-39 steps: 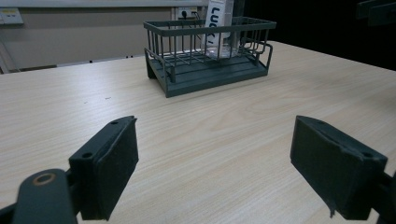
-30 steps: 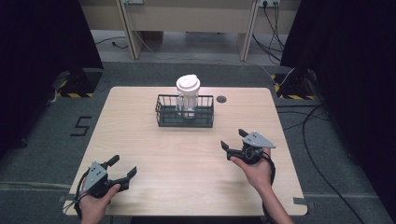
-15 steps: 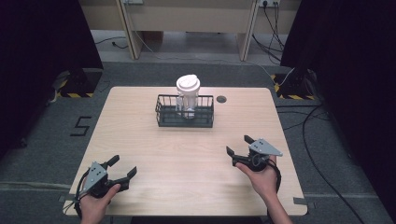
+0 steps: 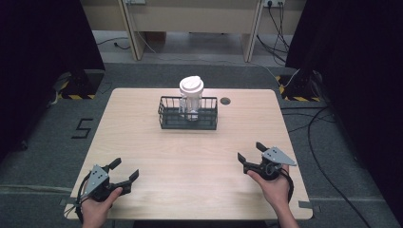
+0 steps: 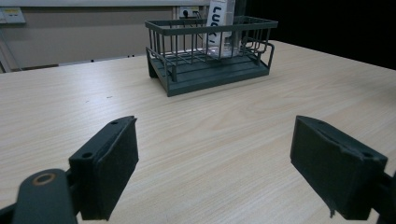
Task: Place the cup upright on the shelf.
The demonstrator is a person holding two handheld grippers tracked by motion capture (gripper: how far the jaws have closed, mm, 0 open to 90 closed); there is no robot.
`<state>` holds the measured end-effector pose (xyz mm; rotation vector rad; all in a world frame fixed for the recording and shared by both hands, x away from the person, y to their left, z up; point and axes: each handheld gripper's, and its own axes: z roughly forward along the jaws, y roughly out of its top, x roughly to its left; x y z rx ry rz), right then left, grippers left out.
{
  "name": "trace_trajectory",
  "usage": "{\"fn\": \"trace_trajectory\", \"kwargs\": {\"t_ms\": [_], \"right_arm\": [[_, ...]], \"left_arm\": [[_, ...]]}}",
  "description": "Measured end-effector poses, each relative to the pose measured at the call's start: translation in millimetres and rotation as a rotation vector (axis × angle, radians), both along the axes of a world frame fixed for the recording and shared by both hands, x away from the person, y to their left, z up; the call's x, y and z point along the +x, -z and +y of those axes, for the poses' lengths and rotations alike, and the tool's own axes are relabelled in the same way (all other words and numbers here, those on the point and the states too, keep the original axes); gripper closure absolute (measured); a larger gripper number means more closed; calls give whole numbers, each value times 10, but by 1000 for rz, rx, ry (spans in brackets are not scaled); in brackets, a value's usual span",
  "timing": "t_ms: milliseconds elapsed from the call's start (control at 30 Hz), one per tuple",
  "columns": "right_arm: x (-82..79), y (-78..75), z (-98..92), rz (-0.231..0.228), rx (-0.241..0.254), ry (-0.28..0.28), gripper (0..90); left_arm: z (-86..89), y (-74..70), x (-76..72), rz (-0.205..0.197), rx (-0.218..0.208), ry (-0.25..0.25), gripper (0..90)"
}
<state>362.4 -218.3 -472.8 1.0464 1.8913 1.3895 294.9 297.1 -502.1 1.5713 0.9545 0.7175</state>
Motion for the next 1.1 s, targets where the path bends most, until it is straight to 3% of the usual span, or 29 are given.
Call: {"fn": "trace_trajectory", "kwargs": {"t_ms": [567, 1100], "right_arm": [[-192, 162, -281, 24, 16, 62, 154], [-253, 281, -391, 34, 43, 99, 155]], "left_arm": [[-1, 10, 3, 7, -9, -3, 147], [5, -2, 6, -3, -6, 2, 147]]}}
